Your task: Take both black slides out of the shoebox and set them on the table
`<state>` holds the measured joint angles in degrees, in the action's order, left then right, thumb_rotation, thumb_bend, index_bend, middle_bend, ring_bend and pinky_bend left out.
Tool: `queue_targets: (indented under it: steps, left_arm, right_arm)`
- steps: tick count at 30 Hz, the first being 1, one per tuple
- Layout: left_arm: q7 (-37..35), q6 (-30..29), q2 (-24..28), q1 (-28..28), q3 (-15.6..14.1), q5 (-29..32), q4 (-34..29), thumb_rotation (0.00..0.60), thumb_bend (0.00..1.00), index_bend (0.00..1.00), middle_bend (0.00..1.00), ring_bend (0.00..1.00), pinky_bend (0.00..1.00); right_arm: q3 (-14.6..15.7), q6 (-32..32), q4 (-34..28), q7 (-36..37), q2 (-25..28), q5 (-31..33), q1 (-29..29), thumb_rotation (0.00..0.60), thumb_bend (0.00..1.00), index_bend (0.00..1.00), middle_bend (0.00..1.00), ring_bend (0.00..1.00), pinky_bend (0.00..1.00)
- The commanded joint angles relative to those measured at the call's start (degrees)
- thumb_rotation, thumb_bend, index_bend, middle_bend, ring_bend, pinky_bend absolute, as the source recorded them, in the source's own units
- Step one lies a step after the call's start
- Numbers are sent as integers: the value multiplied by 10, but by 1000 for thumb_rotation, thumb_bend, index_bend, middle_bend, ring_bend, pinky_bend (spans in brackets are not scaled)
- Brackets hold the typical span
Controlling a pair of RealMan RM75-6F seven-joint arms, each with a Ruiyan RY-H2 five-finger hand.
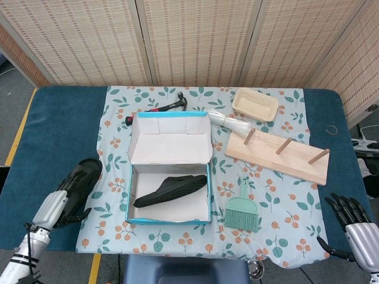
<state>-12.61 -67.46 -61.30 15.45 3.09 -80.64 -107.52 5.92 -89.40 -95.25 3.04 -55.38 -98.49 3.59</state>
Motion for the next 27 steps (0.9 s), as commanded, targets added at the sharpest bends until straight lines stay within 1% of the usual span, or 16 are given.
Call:
queue_targets:
  steps: [1, 2, 3, 5, 8, 11, 13, 20, 23, 27]
  left_arm:
    - [-20, 22, 10, 23, 8, -14, -42, 600, 332, 0, 0, 0, 55]
    - [-19, 37, 10, 35, 12, -11, -55, 600, 333, 0, 0, 0, 58]
    - [0, 84, -3, 71, 23, -5, -71, 600, 333, 0, 0, 0, 58]
    - [26, 145, -24, 118, 45, 56, -73, 600, 334, 0, 0, 0, 58]
    - [56, 171, -51, 150, 59, 112, -84, 600, 335, 0, 0, 0, 57]
    - [93, 175, -79, 172, 61, 135, -91, 600, 334, 0, 0, 0, 57]
    - [122, 174, -98, 185, 61, 144, -85, 600, 334, 0, 0, 0, 56]
    - [227, 148, -187, 225, 56, 215, -22, 600, 334, 0, 0, 0, 57]
    - [250, 143, -215, 236, 53, 245, -1, 600, 334, 0, 0, 0, 59]
    - [272, 140, -240, 248, 49, 271, 21, 600, 333, 0, 0, 0, 59]
  right_arm:
    - [0, 2, 0, -1, 0, -1, -1, 381, 217, 0, 0, 0, 0]
    - [0, 2, -1, -1, 0, -1, -1, 380, 217, 0, 0, 0, 0]
    - [0, 1, -1, 1, 1, -2, -1, 380, 217, 0, 0, 0, 0]
    - [0, -1, 0, 5, 3, -2, -1, 380, 217, 0, 0, 0, 0]
    - [0, -4, 3, 11, 5, 0, 0, 381, 217, 0, 0, 0, 0]
    - [-1, -7, 4, 20, 8, 2, 1, 381, 217, 0, 0, 0, 0]
    - [-1, -9, 6, 25, 9, 0, 1, 381, 217, 0, 0, 0, 0]
    - [2, -24, 11, 44, 15, -10, 5, 381, 217, 0, 0, 0, 0]
    - [1, -26, 14, 51, 17, -9, 6, 381, 216, 0, 0, 0, 0]
    - [2, -28, 17, 59, 20, -10, 7, 381, 217, 0, 0, 0, 0]
